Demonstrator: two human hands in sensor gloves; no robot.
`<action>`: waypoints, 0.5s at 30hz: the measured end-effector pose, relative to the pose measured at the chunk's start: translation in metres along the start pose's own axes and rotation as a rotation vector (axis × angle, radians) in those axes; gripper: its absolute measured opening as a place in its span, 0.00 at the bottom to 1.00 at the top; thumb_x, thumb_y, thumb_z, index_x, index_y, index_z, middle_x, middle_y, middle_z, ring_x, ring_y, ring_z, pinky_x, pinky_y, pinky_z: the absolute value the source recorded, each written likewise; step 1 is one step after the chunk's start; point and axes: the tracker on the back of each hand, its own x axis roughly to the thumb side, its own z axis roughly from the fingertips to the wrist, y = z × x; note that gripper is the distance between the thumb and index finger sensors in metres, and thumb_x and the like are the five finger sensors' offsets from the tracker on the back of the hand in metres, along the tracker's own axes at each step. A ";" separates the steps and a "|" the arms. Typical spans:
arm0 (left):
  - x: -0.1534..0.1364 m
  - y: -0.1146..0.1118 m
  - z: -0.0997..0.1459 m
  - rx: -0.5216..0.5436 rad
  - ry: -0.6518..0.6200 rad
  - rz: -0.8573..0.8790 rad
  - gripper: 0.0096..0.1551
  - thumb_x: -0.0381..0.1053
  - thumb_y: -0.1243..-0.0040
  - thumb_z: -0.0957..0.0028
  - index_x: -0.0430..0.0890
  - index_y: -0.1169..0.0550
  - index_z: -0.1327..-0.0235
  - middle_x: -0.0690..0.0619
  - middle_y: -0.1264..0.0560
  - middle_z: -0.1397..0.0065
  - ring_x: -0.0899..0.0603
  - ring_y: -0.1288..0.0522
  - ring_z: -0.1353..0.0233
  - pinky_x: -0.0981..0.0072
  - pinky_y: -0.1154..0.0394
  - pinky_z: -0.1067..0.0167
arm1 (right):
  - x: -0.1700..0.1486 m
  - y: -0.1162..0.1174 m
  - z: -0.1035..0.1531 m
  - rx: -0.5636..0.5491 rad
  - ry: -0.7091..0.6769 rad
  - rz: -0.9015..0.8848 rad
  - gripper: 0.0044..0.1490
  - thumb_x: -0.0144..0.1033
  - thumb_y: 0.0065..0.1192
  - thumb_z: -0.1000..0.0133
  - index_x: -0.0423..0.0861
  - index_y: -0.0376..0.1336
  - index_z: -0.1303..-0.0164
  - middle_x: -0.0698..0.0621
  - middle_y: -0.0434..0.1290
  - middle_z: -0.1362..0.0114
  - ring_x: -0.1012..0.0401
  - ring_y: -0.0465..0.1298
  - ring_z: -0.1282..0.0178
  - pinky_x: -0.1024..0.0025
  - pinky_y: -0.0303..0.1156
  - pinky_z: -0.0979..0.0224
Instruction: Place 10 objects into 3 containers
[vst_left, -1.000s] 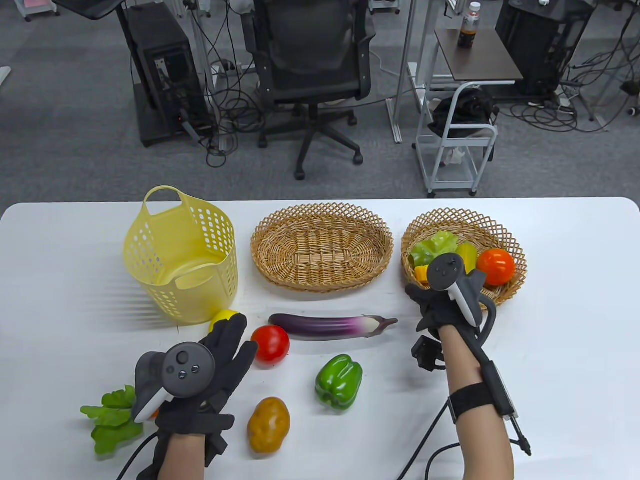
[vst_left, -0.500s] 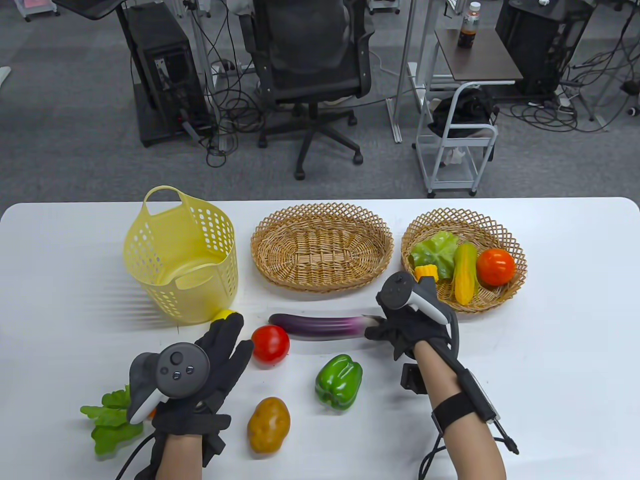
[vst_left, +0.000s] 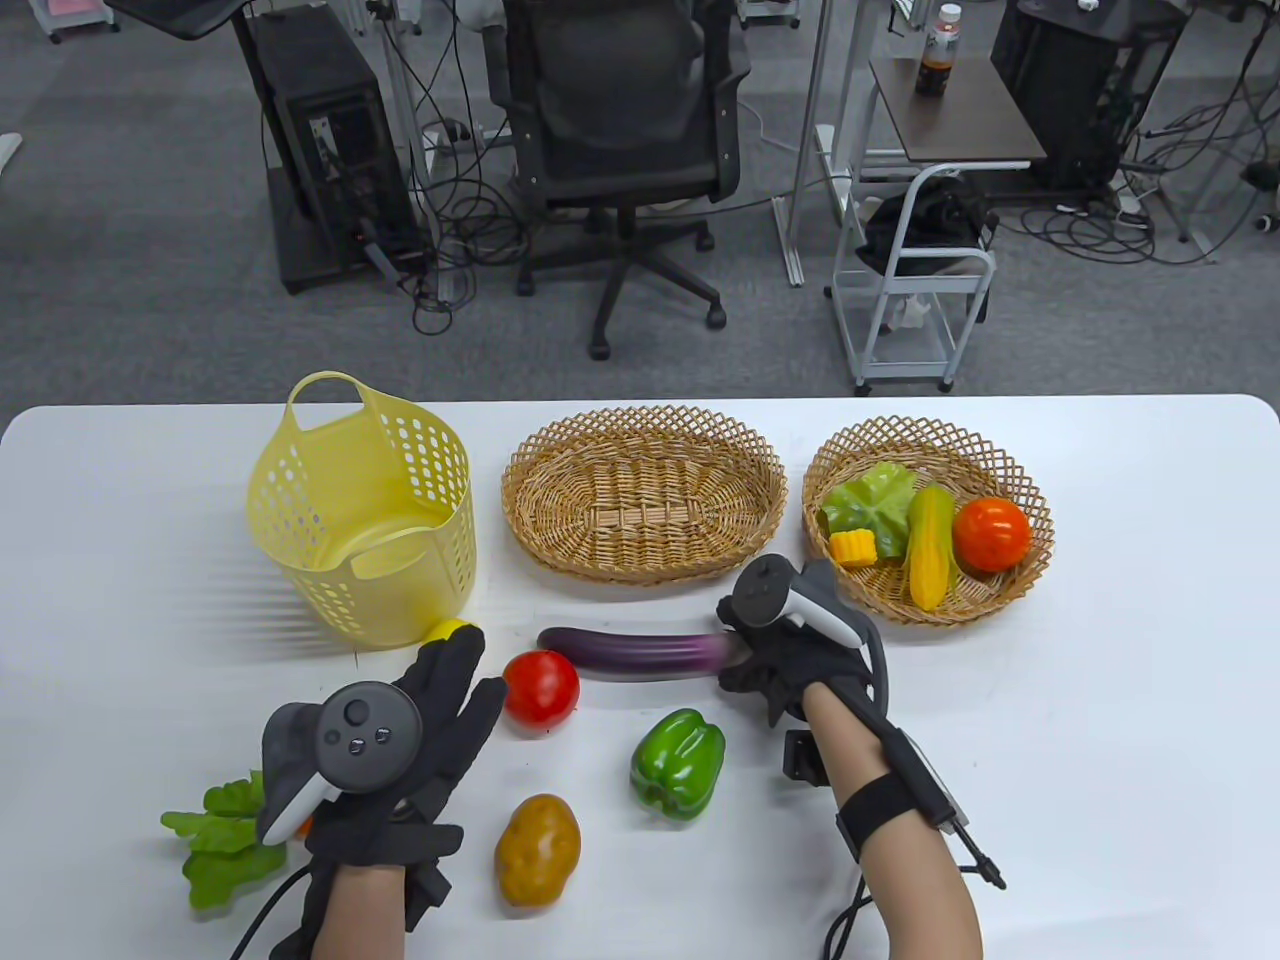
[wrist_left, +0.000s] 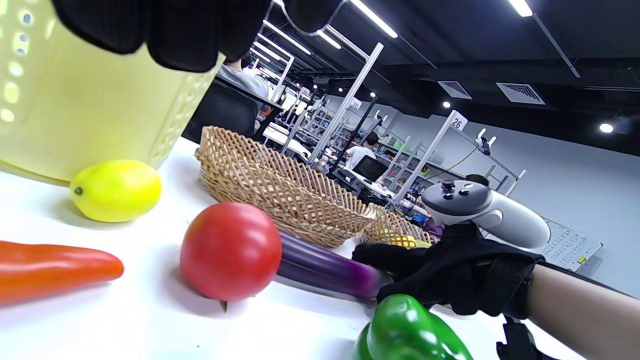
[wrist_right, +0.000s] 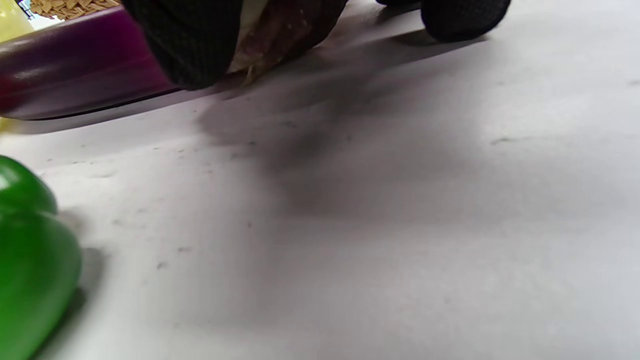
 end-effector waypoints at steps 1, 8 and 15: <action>0.000 0.000 0.000 -0.001 0.000 0.001 0.43 0.67 0.70 0.27 0.39 0.44 0.10 0.26 0.41 0.15 0.20 0.36 0.21 0.24 0.35 0.35 | 0.000 0.001 0.000 -0.005 0.004 0.005 0.49 0.48 0.62 0.39 0.60 0.37 0.17 0.36 0.29 0.14 0.33 0.45 0.18 0.38 0.59 0.23; 0.000 0.000 -0.001 0.000 0.003 0.001 0.43 0.67 0.70 0.27 0.39 0.44 0.10 0.26 0.41 0.15 0.20 0.36 0.21 0.24 0.35 0.35 | 0.001 0.001 0.000 -0.058 0.005 -0.001 0.43 0.47 0.61 0.39 0.59 0.43 0.18 0.37 0.33 0.13 0.33 0.47 0.19 0.40 0.60 0.25; 0.000 0.000 -0.001 -0.004 0.005 0.002 0.43 0.66 0.70 0.27 0.39 0.45 0.10 0.26 0.41 0.15 0.20 0.36 0.21 0.24 0.35 0.35 | 0.001 0.001 0.000 -0.088 0.011 0.006 0.43 0.49 0.61 0.40 0.58 0.45 0.18 0.37 0.36 0.13 0.34 0.48 0.20 0.42 0.61 0.25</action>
